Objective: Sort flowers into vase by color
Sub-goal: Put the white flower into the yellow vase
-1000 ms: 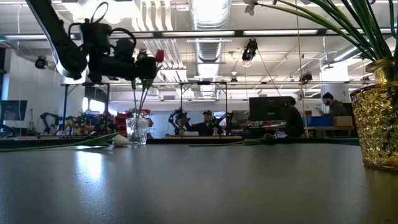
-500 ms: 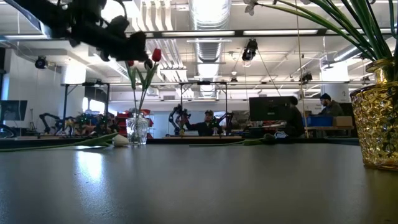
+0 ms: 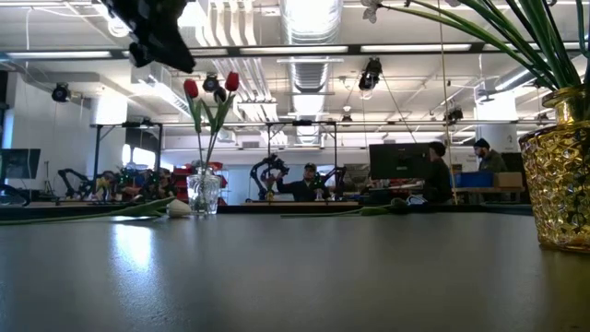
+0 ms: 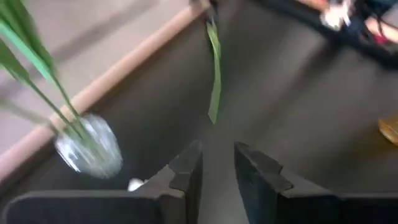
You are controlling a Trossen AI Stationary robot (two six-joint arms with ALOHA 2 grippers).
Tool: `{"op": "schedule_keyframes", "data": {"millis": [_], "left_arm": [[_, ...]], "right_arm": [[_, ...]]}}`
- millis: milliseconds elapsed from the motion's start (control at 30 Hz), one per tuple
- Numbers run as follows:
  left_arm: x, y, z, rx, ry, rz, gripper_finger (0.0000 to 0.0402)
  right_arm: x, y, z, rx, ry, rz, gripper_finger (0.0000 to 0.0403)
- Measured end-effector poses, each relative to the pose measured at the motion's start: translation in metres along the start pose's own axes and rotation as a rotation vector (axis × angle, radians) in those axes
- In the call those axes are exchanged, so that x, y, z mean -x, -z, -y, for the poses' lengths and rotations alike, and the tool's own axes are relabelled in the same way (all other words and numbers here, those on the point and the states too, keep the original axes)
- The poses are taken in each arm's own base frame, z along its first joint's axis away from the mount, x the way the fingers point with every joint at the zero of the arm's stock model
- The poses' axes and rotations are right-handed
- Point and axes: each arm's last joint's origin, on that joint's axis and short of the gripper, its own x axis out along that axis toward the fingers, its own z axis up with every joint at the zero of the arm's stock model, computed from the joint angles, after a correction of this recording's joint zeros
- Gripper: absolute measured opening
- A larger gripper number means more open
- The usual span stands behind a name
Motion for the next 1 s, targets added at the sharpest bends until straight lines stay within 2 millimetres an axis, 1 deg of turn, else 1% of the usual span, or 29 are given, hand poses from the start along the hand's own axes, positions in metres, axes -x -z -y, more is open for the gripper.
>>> {"op": "schedule_keyframes", "data": {"millis": [67,167,300,400,500,667,733,833,1000], "left_arm": [[0.001,0.009,0.004,0.043,0.034,-0.087,0.0065],[-0.004,0.027,0.004,0.086,0.027,-0.221,0.0045],[-0.022,0.047,0.000,0.138,-0.027,-0.357,0.0039],[-0.041,0.060,-0.004,0.165,-0.053,-0.452,0.0055],[-0.063,0.071,-0.010,0.182,-0.101,-0.542,0.0085],[-0.094,0.085,-0.025,0.207,-0.188,-0.678,0.0141],[-0.105,0.087,-0.031,0.215,-0.203,-0.699,0.0156],[-0.119,0.093,-0.040,0.231,-0.228,-0.743,0.0165],[-0.135,0.104,-0.047,0.219,-0.238,-0.831,0.0159]], "right_arm": [[0.000,0.000,0.000,0.001,-0.001,-0.003,0.0009],[0.000,0.000,0.000,0.010,-0.014,-0.002,0.0009],[0.000,0.000,-0.001,0.015,-0.026,-0.002,0.0009],[0.000,0.000,-0.001,0.018,-0.025,-0.003,0.0009],[0.000,0.000,-0.001,0.022,-0.026,-0.003,0.0009],[0.000,0.000,-0.001,0.024,-0.032,-0.003,0.0009],[0.000,0.000,-0.001,0.024,-0.043,-0.002,0.0009],[0.000,0.000,-0.001,0.021,-0.046,-0.002,0.0009],[0.000,0.000,-0.001,0.017,-0.046,-0.003,0.0009]]}}
